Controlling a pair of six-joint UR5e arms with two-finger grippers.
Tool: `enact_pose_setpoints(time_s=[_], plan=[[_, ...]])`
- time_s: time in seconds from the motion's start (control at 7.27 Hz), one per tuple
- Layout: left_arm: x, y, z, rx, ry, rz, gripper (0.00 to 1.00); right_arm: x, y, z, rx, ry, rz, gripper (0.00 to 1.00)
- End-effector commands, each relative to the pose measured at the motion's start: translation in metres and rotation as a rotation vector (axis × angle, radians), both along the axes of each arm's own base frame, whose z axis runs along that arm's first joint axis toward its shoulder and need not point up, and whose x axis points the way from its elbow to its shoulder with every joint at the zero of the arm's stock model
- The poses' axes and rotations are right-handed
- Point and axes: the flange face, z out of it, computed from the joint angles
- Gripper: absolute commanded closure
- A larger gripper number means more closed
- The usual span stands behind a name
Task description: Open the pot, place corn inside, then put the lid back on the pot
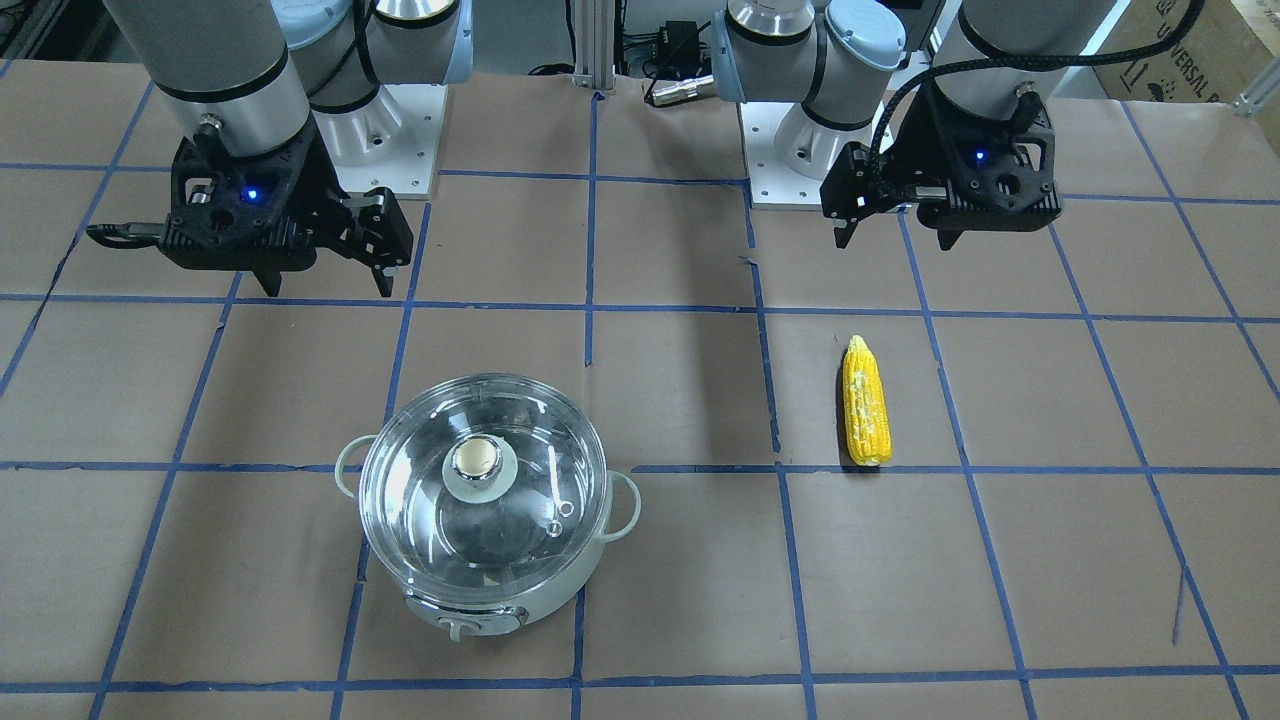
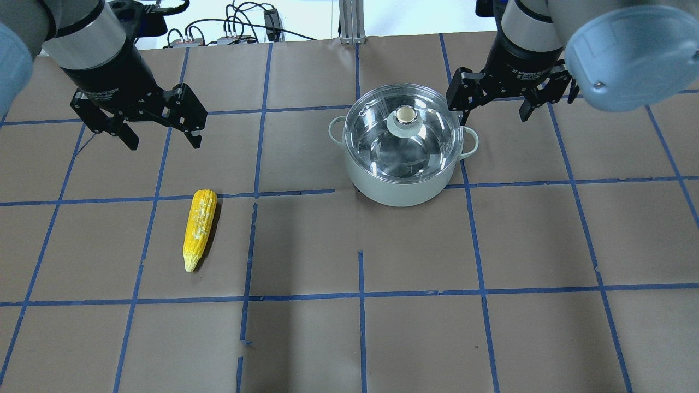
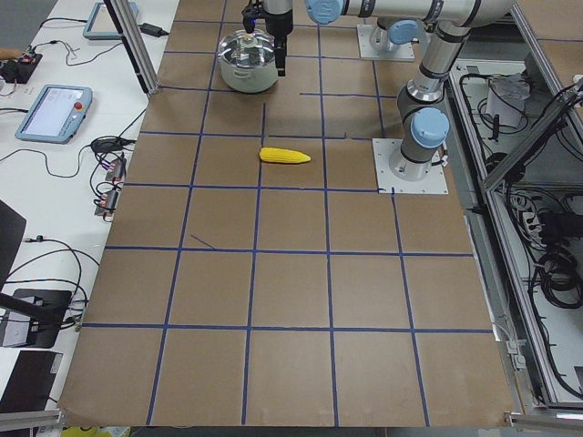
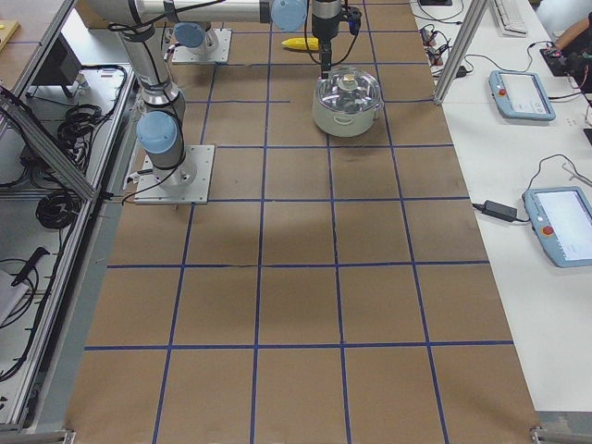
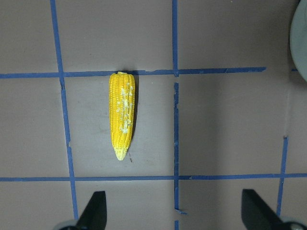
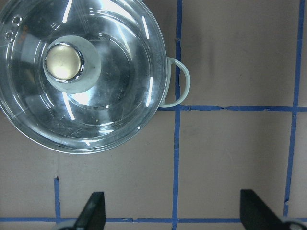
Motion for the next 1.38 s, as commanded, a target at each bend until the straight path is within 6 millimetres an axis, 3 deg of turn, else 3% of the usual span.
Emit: enact_pose_setpoints(time_s=[0.0, 0.28, 0.69, 1.24], plan=[[0.0, 0.0, 0.0, -0.001, 0.0, 0.0, 0.0, 0.03, -0.031, -0.017, -0.02, -0.014, 0.027, 0.0], [0.0, 0.0, 0.0, -0.001, 0.0, 0.0, 0.0, 0.074, -0.053, -0.04, -0.001, -0.016, 0.041, 0.0], [0.0, 0.0, 0.0, -0.001, 0.002, 0.0, 0.0, 0.084, -0.077, -0.079, 0.002, -0.016, 0.041, 0.0], [0.001, 0.001, -0.002, 0.002, -0.006, -0.002, 0.0, 0.091, -0.092, -0.106, 0.002, -0.016, 0.047, 0.0]])
